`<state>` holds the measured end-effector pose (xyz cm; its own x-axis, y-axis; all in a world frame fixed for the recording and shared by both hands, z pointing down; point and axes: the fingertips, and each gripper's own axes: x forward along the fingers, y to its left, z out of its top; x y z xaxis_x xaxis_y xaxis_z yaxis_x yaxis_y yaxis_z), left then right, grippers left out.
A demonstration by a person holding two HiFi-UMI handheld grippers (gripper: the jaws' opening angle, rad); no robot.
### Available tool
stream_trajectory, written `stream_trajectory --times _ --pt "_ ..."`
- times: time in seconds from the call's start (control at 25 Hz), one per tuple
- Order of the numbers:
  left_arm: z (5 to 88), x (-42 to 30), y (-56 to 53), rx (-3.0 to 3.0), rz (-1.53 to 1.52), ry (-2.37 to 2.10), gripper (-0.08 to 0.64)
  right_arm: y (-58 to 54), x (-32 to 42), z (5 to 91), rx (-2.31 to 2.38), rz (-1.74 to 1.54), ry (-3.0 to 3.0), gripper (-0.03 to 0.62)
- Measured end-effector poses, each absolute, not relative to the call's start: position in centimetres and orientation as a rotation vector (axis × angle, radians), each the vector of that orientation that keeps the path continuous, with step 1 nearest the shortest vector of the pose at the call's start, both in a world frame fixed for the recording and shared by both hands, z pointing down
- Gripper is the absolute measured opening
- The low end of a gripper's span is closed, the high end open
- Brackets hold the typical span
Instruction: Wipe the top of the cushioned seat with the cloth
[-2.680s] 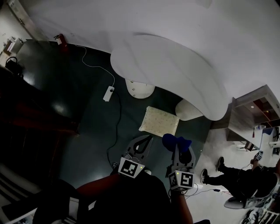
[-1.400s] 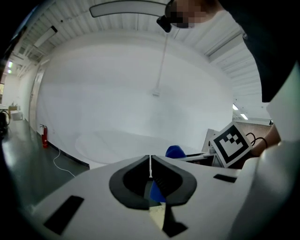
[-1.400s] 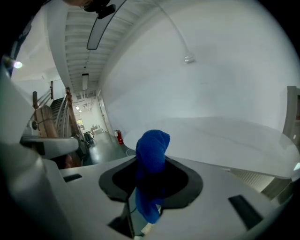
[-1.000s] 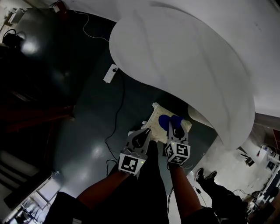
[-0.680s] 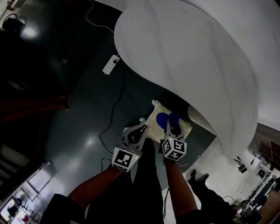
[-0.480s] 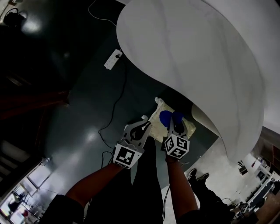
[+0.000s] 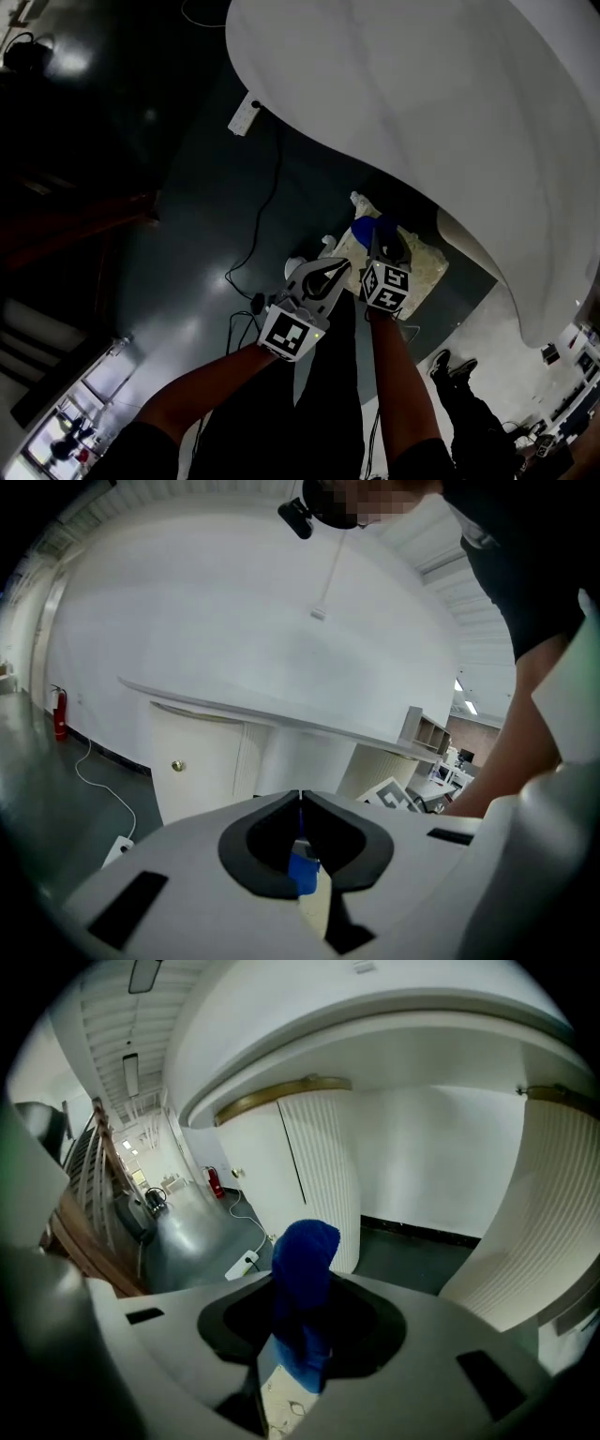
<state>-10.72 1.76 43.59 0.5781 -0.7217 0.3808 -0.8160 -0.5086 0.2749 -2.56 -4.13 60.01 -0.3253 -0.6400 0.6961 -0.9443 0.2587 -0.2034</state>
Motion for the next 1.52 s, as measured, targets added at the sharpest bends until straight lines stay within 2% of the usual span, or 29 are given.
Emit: stream_trajectory --times 0.72,1.52 --pt "47.2 -9.4 4.6 2.293 0.359 -1.185 0.021 -1.0 -5.0 70.4 1.112 0.896 -1.950 0.144" --pt "46.3 -7.4 3.4 2.247 0.342 -1.255 0.023 -2.9 -2.7 71.4 1.130 0.878 -1.877 0.152"
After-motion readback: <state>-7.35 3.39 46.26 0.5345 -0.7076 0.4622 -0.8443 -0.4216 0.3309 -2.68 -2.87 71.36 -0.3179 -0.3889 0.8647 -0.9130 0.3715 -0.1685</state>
